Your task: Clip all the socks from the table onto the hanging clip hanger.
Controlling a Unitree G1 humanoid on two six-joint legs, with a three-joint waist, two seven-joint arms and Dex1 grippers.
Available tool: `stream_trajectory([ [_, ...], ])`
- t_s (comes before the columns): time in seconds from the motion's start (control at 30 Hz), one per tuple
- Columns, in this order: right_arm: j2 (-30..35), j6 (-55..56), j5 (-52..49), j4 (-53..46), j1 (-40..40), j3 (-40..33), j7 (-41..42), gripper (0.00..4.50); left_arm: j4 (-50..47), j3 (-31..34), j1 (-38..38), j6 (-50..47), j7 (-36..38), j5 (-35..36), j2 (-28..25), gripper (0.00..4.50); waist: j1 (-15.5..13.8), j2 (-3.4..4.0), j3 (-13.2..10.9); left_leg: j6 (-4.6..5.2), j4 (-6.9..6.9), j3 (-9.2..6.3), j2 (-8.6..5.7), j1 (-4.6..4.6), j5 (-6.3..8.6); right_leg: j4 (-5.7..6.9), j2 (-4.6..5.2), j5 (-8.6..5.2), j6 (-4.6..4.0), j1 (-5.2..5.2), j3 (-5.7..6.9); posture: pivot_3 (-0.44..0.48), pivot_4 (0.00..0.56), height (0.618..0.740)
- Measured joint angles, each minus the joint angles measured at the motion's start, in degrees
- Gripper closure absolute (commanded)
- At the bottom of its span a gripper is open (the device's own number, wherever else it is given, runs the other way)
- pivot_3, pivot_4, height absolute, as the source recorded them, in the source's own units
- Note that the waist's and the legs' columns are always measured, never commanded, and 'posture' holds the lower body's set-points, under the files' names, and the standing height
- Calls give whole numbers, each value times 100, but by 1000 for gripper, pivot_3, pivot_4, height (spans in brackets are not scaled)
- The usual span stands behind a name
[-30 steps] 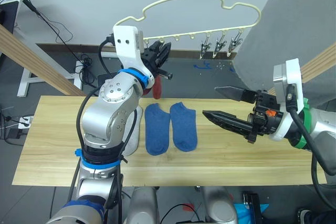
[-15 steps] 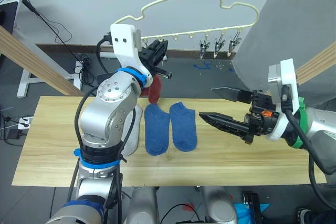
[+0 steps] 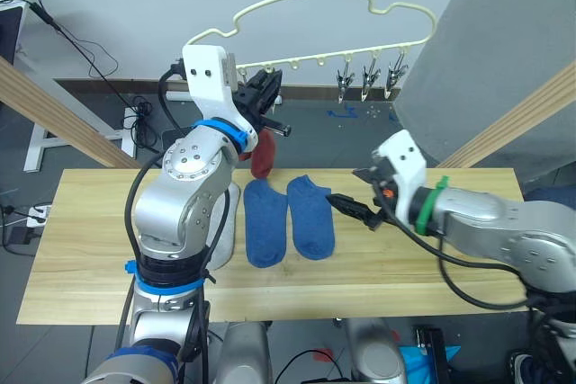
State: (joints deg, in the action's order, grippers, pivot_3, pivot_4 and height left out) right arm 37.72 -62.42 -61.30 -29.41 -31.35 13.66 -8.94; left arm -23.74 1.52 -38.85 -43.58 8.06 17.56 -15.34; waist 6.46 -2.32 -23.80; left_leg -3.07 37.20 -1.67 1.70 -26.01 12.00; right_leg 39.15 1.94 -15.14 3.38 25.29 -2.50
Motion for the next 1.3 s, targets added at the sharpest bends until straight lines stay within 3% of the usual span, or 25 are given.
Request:
stream_trajectory([
  [0.07, -394, -156, 509, 338, -27, 243, -182, 389, -10, -1, -1, 7, 1, -32, -5, 4302, -4, 0, 0, 0, -1, 3, -1, -1, 0, -2, 1, 0, 0, 2, -2, -227, 399, 740],
  [0.13, -627, -233, 799, 476, -67, 311, -230, 20, -21, -1, 2, 13, 4, -70, -12, 4308, -12, 0, 0, 0, 0, 6, -2, -3, 0, -7, 4, 0, 0, 1, -3, -226, 400, 740],
  [0.43, -1479, -509, 1730, 781, -227, 390, 21, 20, -41, -11, 13, 17, 9, -147, -7, 4308, -22, 1, 0, 1, 0, 3, -3, -3, 1, -3, 4, 1, 0, 0, -1, -220, 401, 740],
  [0.63, -2107, -207, 2647, 1290, -542, 1020, 476, 20, -39, -21, 11, 15, 28, -158, 5, 4308, -7, 2, 1, 1, -4, 0, 3, -1, 1, -1, -4, 2, -2, 3, 1, -216, 410, 740],
  [1.3, -2475, 791, 4606, 2381, -572, 1307, 1829, 20, -40, -39, -8, -12, 32, -168, -18, 4308, -44, 2, 1, 1, -2, 0, -2, -1, 1, 2, 4, 3, -2, 2, 1, -169, 413, 740],
])
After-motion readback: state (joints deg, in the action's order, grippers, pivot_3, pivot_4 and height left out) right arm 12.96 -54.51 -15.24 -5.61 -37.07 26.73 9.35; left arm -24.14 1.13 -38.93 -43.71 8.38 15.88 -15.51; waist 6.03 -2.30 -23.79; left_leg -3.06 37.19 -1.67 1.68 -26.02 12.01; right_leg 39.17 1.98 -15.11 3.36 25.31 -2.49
